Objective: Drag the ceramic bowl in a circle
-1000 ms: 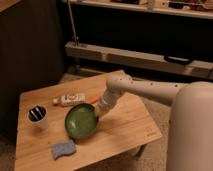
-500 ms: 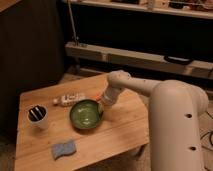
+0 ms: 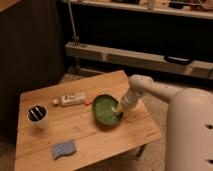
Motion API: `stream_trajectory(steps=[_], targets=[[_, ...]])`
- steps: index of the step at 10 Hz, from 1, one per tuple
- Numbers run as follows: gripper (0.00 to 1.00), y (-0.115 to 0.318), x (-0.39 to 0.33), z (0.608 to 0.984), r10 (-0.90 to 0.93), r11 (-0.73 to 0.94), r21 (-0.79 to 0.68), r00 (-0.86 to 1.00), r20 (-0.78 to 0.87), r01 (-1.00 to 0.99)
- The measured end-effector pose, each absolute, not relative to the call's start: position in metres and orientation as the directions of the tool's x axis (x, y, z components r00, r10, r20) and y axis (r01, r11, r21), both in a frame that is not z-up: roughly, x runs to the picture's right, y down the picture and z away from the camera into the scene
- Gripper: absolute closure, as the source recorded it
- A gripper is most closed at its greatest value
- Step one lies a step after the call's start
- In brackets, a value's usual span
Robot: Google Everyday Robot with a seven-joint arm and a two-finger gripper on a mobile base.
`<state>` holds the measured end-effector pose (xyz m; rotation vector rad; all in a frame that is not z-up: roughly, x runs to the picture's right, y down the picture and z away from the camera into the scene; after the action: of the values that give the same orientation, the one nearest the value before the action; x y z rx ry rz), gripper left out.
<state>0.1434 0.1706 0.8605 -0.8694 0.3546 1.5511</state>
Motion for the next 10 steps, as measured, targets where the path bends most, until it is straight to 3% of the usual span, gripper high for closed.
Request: stream_trajectory(steps=[3,5,10], targets=[[0.80,0.177,0.156,0.792,0.769,-0.090,-0.241,0.086,-0.634,-0.966],[0.80,0.180,0.138,0.766,0.774,-0.027,-0.252,0.139,-0.618,-0.967],[0.80,0.170,0.035,0.807,0.745,0.046,-0.348,0.264,-0.613,-0.936]])
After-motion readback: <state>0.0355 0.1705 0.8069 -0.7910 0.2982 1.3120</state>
